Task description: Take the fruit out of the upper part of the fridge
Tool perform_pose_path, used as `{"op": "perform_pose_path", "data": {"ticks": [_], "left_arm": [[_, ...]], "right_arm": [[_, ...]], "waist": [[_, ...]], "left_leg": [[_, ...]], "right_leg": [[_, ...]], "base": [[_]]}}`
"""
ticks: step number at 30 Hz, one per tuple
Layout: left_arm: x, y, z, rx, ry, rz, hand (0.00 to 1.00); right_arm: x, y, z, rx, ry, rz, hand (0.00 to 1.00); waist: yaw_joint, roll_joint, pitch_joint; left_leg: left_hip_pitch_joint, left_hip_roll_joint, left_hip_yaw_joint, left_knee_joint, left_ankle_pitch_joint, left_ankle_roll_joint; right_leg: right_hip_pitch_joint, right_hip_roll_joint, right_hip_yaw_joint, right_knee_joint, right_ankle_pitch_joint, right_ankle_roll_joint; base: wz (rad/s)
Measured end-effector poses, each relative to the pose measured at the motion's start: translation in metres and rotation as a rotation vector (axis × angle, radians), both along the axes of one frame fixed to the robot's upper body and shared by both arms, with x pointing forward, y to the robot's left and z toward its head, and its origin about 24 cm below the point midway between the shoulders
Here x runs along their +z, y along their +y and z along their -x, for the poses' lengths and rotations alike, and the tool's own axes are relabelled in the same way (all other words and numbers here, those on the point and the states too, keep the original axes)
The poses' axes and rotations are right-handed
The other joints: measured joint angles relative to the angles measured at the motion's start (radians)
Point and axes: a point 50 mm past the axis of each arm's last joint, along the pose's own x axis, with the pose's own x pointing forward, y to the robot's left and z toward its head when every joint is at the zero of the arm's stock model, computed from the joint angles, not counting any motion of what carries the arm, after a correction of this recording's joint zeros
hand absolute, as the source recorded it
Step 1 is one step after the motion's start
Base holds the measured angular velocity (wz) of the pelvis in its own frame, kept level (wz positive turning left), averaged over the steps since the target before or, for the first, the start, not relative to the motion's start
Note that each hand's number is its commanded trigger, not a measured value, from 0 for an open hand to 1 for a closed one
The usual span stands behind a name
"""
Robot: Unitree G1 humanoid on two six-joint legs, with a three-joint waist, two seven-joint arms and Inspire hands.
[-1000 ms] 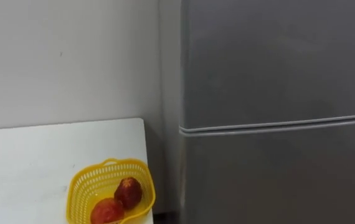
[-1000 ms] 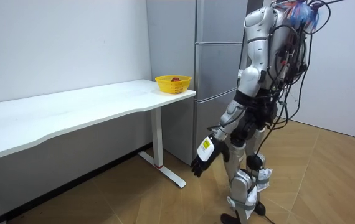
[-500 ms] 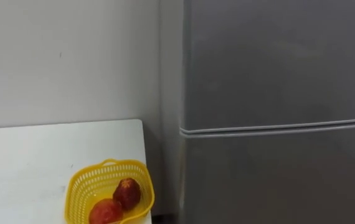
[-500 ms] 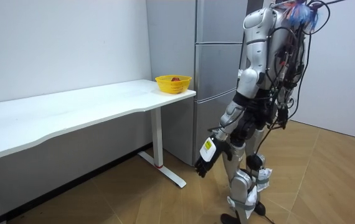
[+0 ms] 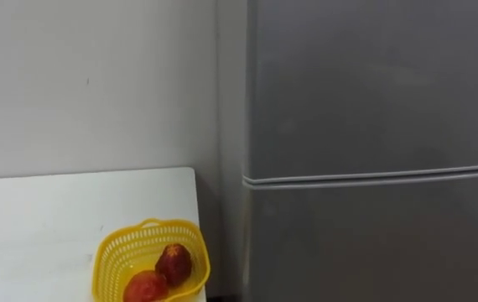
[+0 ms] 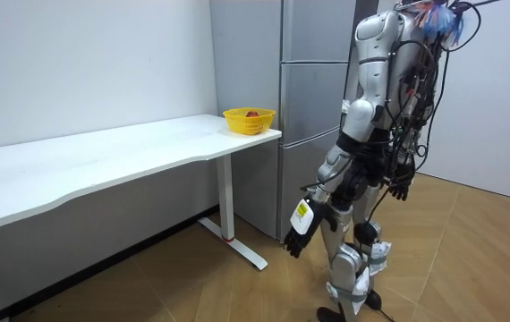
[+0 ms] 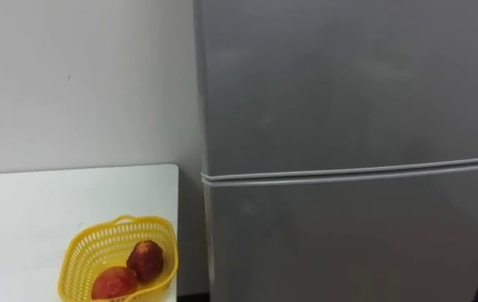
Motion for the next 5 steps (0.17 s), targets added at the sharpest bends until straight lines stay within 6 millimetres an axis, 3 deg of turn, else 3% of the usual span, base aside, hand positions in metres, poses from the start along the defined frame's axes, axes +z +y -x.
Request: {"op": "perform_pose_path", "data": {"ticks": [5], "left_arm": [[-0.0005,-0.0020,0.0068,0.002,0.032,0.007,0.00]], "right_arm": [[-0.0009,0.0024,0.0004,0.176,0.080,-0.019,0.00]], "waist": [[0.002,0.000,0.0000]], "left_leg": [[0.006,0.000,-0.004,0.000,-0.002,-0.001]], "right_leg": [[0.009,0.000,-0.005,-0.001,-0.001,-0.001]], "base": [[0.02]]}}
